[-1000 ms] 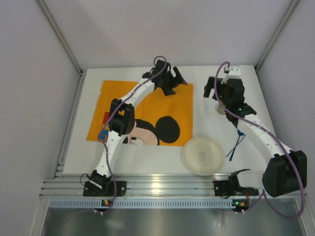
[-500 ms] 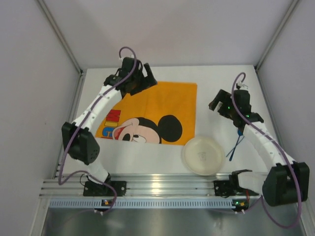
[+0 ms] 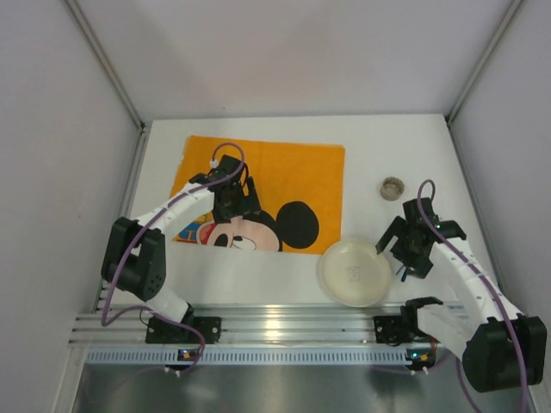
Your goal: Set the dinner table for one person
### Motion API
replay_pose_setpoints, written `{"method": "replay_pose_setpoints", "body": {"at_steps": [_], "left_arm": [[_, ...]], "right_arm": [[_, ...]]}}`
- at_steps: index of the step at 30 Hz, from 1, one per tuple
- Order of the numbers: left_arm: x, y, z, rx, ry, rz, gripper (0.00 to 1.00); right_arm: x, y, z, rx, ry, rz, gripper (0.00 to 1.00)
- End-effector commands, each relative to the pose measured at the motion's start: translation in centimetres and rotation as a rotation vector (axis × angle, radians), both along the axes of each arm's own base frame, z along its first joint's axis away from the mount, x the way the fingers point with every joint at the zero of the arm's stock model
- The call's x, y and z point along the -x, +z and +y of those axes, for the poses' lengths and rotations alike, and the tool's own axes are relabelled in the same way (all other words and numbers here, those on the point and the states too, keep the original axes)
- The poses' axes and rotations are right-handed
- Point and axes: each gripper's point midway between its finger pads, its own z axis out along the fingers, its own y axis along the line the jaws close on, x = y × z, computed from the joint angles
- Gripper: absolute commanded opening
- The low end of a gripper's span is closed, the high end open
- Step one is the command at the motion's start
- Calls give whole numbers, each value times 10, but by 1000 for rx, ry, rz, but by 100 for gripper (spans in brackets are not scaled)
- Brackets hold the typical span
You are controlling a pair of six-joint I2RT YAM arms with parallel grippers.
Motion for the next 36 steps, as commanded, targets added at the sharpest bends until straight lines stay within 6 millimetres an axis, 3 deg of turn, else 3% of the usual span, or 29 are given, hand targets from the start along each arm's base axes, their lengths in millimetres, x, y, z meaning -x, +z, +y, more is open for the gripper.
{"method": "replay_pose_setpoints", "body": {"at_steps": [1, 8, 11, 13, 17, 21, 22, 25, 26, 28, 29, 32, 34, 36], "left_arm": [[-16, 8, -12, 49, -12, -56, 95], [-12, 5, -9, 47, 6, -55, 94], [-7, 2, -6, 42, 13, -52, 94], [-5, 1, -3, 37, 18, -53, 94], [-2, -1, -1, 30, 23, -53, 94], [-3, 0, -2, 34, 14, -53, 94], [-3, 1, -2, 32, 11, -53, 94], [-5, 13, -3, 30, -1, -65, 94], [-5, 16, -1, 21, 0, -70, 94], [-6, 29, 3, 12, 1, -97, 95], [-3, 31, 7, -4, 6, -94, 95], [3, 33, 16, -39, 11, -97, 97], [11, 26, 22, -58, 16, -69, 98], [19, 25, 28, -72, 31, -50, 97]], "right_arm": [[34, -27, 12, -81, -44, 160, 98], [46, -55, 12, -83, -30, 218, 91], [38, -55, 14, -84, -15, 187, 77], [34, -55, 14, -83, -4, 175, 58], [29, -56, 18, -79, 35, 159, 34], [18, -49, 17, -65, 57, 123, 0], [14, -44, 14, -48, 54, 107, 0], [-10, -2, 5, 23, 66, 9, 0], [-30, 29, 6, 35, 71, -74, 0], [-45, 58, 4, 65, 71, -128, 0], [-63, 86, 12, 62, 92, -191, 0], [-95, 125, 42, 33, 157, -267, 0], [-114, 137, 68, -1, 211, -313, 0], [-139, 137, 109, -60, 288, -329, 0]]}}
